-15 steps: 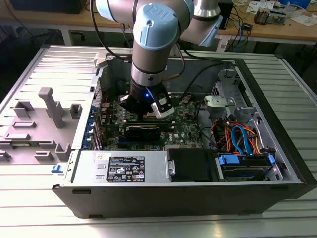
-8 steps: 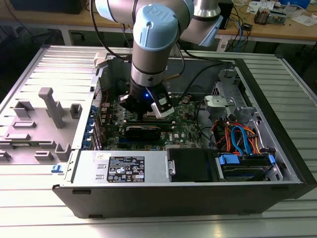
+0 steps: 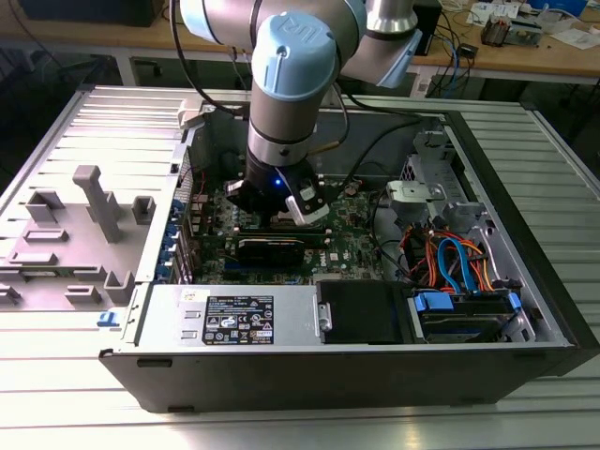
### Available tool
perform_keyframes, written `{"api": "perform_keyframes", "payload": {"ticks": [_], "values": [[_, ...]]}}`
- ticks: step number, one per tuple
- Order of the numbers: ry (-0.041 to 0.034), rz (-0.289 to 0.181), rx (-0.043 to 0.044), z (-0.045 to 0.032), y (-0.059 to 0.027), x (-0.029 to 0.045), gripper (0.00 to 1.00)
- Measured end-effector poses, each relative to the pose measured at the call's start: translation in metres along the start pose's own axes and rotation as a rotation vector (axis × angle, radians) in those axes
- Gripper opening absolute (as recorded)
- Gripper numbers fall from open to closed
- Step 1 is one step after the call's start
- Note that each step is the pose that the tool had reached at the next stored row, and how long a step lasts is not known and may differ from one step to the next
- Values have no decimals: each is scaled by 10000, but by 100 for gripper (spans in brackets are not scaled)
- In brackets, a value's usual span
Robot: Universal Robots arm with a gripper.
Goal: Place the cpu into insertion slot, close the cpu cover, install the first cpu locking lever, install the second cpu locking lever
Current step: 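Install the second cpu locking lever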
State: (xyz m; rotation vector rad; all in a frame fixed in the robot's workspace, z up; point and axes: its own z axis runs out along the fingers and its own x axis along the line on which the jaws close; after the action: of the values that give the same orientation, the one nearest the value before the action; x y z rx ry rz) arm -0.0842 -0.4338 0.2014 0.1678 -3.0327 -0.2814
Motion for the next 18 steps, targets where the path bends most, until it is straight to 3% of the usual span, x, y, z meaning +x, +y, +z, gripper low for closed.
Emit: {"api": "perform_keyframes", "payload": {"ticks": [4, 8, 18], "values": [[5, 0, -9, 4, 0, 0, 11], [33, 28, 287, 3, -1, -1, 11], [35, 30, 291, -206, 40, 18, 11]]}}
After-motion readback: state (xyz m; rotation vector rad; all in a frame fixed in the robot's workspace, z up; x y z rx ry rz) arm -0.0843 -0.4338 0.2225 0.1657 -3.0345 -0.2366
